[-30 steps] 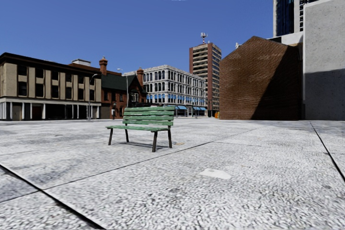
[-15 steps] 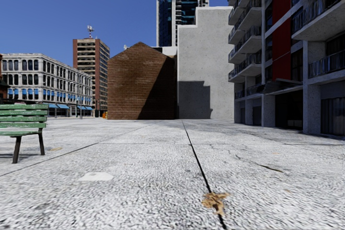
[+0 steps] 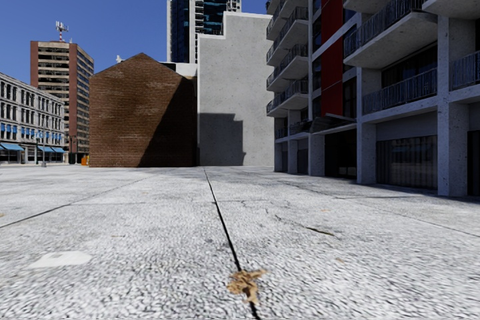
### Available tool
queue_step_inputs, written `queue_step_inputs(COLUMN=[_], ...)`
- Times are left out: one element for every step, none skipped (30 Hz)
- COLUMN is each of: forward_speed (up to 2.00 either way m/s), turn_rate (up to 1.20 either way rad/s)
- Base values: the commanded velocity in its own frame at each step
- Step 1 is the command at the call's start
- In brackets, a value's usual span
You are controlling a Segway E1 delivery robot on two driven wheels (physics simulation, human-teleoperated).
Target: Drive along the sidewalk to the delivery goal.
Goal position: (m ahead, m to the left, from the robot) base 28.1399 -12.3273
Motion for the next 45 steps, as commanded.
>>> queue_step_inputs(forward_speed=[2.00, 2.00, 2.00, 2.00, 2.00, 2.00, 2.00, 2.00, 2.00, 2.00, 2.00, 2.00, 2.00, 2.00, 2.00, 2.00, 2.00, 2.00, 2.00, 2.00, 2.00, 2.00, 2.00, 2.00, 2.00, 2.00, 2.00, 2.00, 2.00, 2.00, 2.00, 2.00, 2.00, 2.00, 2.00, 2.00, 2.00, 2.00, 2.00, 2.00, 2.00, 2.00, 2.00, 2.00, 2.00], turn_rate=[0.00, 0.00, 0.00, 0.00, 0.00, 0.00, 0.00, 0.00, 0.00, 0.00, 0.00, 0.00, 0.00, 0.00, 0.00, 0.00, 0.00, 0.00, 0.00, 0.00, 0.00, 0.00, 0.00, 0.00, 0.00, 0.00, 0.00, 0.00, 0.00, 0.00, 0.00, 0.05, 0.50, 0.67, 0.67, 0.80, 0.00, 0.00, 0.00, 0.00, 0.00, 0.00, 0.00, 0.00, 0.00])
